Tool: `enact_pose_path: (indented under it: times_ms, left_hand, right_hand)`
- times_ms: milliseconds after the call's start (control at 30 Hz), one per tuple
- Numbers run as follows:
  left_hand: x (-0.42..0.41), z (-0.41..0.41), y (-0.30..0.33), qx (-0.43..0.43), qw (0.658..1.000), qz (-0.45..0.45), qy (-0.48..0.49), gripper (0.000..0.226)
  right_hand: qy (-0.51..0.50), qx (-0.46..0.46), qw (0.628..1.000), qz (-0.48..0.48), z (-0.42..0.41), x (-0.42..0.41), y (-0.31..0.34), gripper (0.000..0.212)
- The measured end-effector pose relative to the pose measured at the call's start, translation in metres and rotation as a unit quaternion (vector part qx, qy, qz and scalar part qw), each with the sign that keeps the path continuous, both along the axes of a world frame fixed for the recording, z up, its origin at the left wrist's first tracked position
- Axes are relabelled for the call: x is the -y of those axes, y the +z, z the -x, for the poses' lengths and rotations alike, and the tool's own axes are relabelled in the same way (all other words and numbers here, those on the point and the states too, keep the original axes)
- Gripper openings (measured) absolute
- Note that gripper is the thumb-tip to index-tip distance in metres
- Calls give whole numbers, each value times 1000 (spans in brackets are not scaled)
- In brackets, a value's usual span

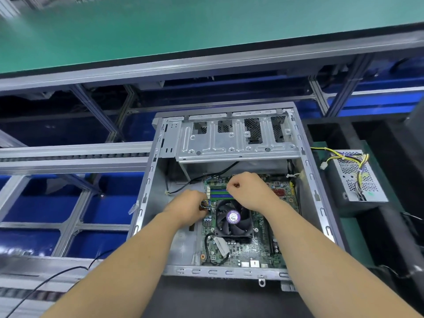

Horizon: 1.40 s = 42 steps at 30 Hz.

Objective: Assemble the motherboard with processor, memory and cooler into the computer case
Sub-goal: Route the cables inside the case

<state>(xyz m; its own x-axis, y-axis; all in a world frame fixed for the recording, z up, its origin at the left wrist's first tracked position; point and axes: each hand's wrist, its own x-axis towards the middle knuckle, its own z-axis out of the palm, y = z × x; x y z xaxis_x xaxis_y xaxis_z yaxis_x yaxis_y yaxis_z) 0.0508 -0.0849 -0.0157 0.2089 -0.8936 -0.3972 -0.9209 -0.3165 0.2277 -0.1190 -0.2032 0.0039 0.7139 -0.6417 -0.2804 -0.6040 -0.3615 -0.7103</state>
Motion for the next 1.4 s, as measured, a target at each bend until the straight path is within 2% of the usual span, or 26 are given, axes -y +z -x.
enact_pose_path:
  times_ms: [100,233,333,400,500,567,633,700,733,800,900,1000,1167,1333,1400]
  left_hand:
    - [1,0,1,17,1000,-11,-9,12]
    - [5,1,1,28,999,-27,-7,26]
    - [9,3,2,32,999,-40,-14,11]
    - [10,6,6,43,997,-57,-17,8]
    - [14,8,27,106,989,-100,-19,22]
    - [20,7,46,137,987,-79,-10,25]
    - [28,13,63,92,995,33,-6,25]
    - [32,25,75,-15,988,152,2,21]
    - [33,29,77,-62,982,178,6,17]
    - [35,33,71,-84,984,157,-10,8]
    - [30,33,45,-74,996,46,-3,33]
    - [29,34,28,-129,989,52,53,38]
    - [24,28,16,-230,966,72,96,33]
    - [26,27,13,-229,967,58,93,32]
    - [26,23,15,-264,955,77,113,31]
  right_hand:
    - [-4,1,1000,-3,1,1,-1,28]
    - [-5,-7,1000,-1,2,2,-2,27]
    - [-3,-4,1000,2,3,1,-1,27]
    - [-1,-9,1000,3,4,1,-1,27]
    - [4,-18,1000,7,5,1,-2,27]
    - [5,-21,1000,10,6,-1,-1,26]
    - [1,-25,999,25,7,0,2,23]
    - [-10,-45,998,46,11,6,9,20]
    - [-11,-62,997,48,15,11,12,19]
    - [10,-112,993,30,26,17,18,26]
    - [48,-187,981,0,40,15,18,51]
    - [30,-173,983,-48,43,8,13,66]
    - [-44,-145,979,-134,42,8,7,46]
    - [-43,-168,978,-120,37,7,8,46]
    - [-39,-166,981,-93,39,6,9,51]
